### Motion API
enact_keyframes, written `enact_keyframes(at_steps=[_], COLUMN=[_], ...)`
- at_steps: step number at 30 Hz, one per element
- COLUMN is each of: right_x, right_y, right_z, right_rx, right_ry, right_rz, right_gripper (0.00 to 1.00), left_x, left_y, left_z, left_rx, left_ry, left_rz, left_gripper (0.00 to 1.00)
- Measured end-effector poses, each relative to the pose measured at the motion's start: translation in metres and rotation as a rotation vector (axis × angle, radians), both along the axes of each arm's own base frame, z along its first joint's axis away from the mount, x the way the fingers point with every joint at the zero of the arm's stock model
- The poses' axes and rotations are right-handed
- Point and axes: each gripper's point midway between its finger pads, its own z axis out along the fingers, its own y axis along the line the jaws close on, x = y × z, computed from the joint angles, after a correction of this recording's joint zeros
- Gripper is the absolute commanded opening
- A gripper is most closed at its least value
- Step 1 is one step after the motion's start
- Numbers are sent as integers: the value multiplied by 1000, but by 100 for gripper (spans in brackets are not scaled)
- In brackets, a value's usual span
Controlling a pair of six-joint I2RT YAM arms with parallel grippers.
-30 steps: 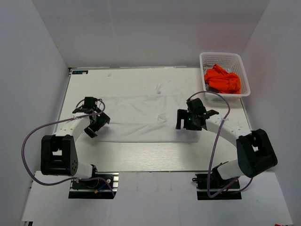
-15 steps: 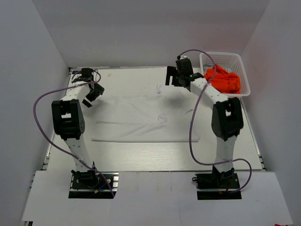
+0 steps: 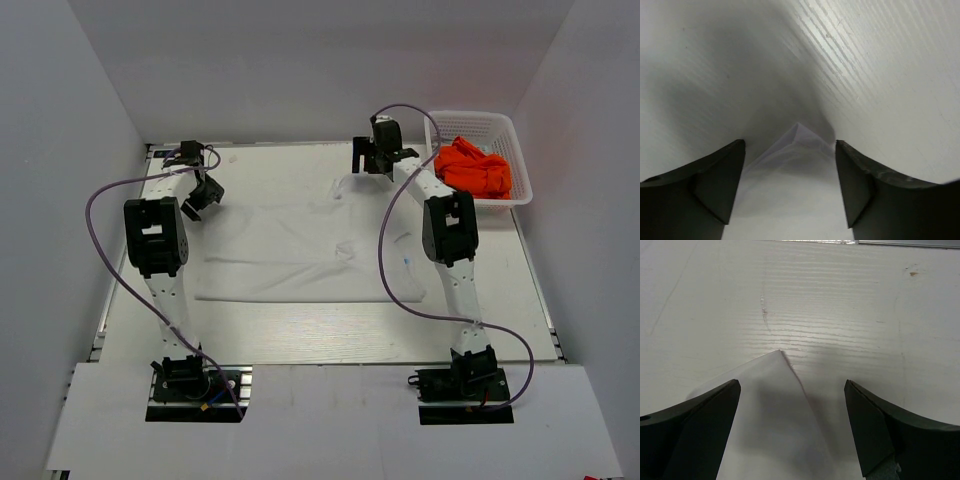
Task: Fold and stack the t-shirts
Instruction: Grap the side of the flattened tshirt furthest away from the robot with both arms
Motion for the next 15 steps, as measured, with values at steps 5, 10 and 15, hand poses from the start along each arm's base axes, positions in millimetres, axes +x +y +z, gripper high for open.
enact_keyframes(at_steps=[5, 10, 15], right_x=[19, 30, 25], right_y=[7, 17, 30], right_z=[-28, -31, -31], right_rx=[-28, -43, -50], right_ry=[-31, -81, -86], right_rz=[39, 84, 145], right_gripper=[90, 59, 22], left_x=[1, 1, 3], left_y=[0, 1, -2], left_z=[-2, -4, -4], left_rx=[3, 7, 2], left_ry=[3, 2, -3], left_rz=[-19, -32, -42], left_gripper=[54, 36, 0])
